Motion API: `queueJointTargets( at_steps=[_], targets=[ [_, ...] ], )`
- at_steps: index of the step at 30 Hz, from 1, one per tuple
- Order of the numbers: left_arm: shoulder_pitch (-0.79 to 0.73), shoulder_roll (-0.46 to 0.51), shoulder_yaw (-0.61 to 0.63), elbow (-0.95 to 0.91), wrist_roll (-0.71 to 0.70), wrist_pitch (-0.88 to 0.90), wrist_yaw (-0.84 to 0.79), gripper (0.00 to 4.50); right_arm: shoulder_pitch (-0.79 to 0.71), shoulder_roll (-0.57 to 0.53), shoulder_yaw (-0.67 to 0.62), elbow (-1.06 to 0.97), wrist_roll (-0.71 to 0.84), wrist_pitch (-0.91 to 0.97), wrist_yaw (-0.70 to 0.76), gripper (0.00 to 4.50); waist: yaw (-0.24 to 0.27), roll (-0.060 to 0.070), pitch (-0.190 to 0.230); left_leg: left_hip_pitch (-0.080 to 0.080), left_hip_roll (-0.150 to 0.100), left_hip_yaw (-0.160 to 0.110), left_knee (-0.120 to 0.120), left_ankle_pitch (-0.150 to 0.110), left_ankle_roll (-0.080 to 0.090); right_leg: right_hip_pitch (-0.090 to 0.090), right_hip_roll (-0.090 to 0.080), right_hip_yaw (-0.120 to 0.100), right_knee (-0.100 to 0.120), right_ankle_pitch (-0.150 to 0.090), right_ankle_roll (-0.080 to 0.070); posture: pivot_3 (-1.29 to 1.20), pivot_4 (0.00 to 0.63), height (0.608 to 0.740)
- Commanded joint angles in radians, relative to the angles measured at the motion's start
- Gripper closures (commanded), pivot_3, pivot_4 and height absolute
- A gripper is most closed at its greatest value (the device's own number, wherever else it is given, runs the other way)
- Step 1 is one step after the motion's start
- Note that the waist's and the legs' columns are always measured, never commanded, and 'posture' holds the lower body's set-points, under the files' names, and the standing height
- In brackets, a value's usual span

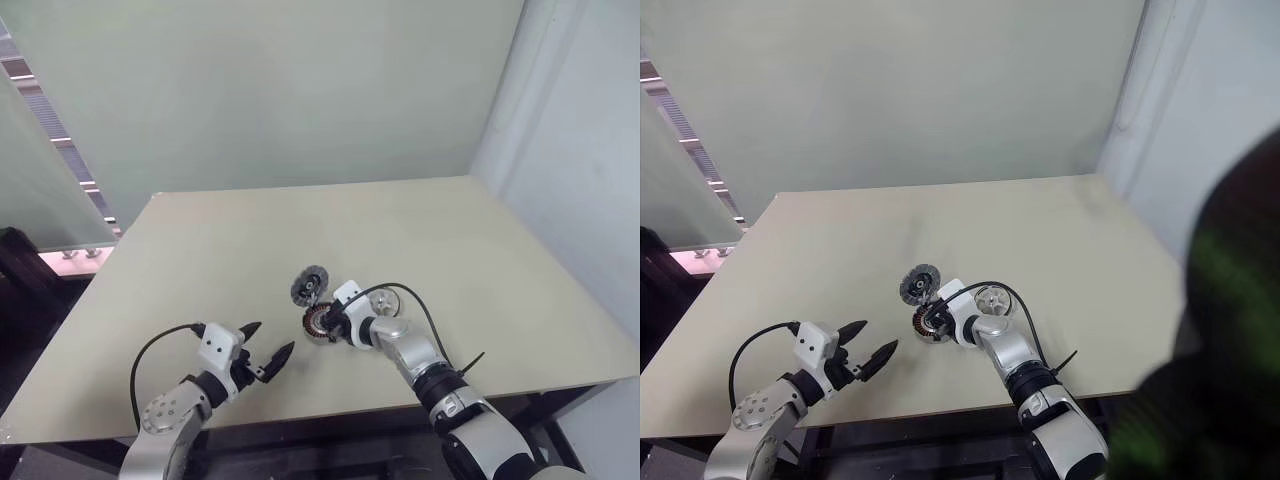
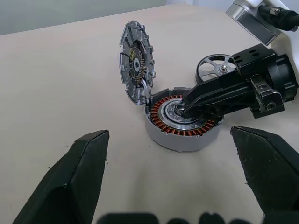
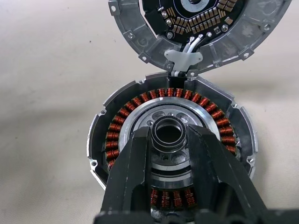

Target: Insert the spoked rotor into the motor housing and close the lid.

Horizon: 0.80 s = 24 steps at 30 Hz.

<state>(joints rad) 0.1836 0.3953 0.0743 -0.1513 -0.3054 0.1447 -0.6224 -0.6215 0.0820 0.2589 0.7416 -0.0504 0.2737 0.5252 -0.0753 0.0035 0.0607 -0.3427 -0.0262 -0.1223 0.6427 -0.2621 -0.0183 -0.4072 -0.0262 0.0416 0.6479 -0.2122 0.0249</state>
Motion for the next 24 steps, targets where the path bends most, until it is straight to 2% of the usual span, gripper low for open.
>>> queueJointTargets(
  at_steps=[1, 4, 11, 14, 19, 24],
  targets=[
    [-0.014, 0.007, 0.005, -0.030, 0.001, -0.011, 0.000, 0.00, -0.023, 0.004, 0.002, -0.016, -0.002, -0.004, 0.005, 2.98, 0.000, 0.000, 0.000, 0.000, 0.000, 0.000, 0.000, 0.000, 0.000, 0.000, 0.000, 0.000, 0.000, 0.000, 0.000, 0.00, 0.000, 0.740],
    [-0.014, 0.006, 0.004, -0.028, 0.003, -0.013, 0.000, 0.00, -0.019, 0.008, -0.015, -0.032, 0.016, 0.008, 0.013, 2.03, 0.000, 0.000, 0.000, 0.000, 0.000, 0.000, 0.000, 0.000, 0.000, 0.000, 0.000, 0.000, 0.000, 0.000, 0.000, 0.00, 0.000, 0.740],
    [-0.018, 0.005, -0.001, -0.024, 0.004, -0.013, -0.001, 0.00, 0.001, 0.005, -0.034, -0.117, 0.050, 0.041, 0.031, 2.03, 0.000, 0.000, 0.000, 0.000, 0.000, 0.000, 0.000, 0.000, 0.000, 0.000, 0.000, 0.000, 0.000, 0.000, 0.000, 0.00, 0.000, 0.740],
    [-0.019, 0.007, -0.003, -0.023, 0.003, -0.013, -0.001, 0.00, 0.010, 0.006, -0.038, -0.147, 0.054, 0.038, 0.022, 2.63, 0.000, 0.000, 0.000, 0.000, 0.000, 0.000, 0.000, 0.000, 0.000, 0.000, 0.000, 0.000, 0.000, 0.000, 0.000, 0.00, 0.000, 0.740],
    [-0.022, 0.007, -0.006, -0.022, 0.003, -0.012, 0.000, 0.00, 0.009, 0.012, -0.025, -0.123, 0.028, 0.000, -0.017, 4.40, 0.000, 0.000, 0.000, 0.000, 0.000, 0.000, 0.000, 0.000, 0.000, 0.000, 0.000, 0.000, 0.000, 0.000, 0.000, 0.00, 0.000, 0.740],
    [-0.023, 0.007, -0.006, -0.024, 0.003, -0.012, 0.000, 0.00, 0.008, 0.009, 0.016, -0.043, -0.021, -0.027, -0.043, 4.46, 0.000, 0.000, 0.000, 0.000, 0.000, 0.000, 0.000, 0.000, 0.000, 0.000, 0.000, 0.000, 0.000, 0.000, 0.000, 0.00, 0.000, 0.740]
  ],
)
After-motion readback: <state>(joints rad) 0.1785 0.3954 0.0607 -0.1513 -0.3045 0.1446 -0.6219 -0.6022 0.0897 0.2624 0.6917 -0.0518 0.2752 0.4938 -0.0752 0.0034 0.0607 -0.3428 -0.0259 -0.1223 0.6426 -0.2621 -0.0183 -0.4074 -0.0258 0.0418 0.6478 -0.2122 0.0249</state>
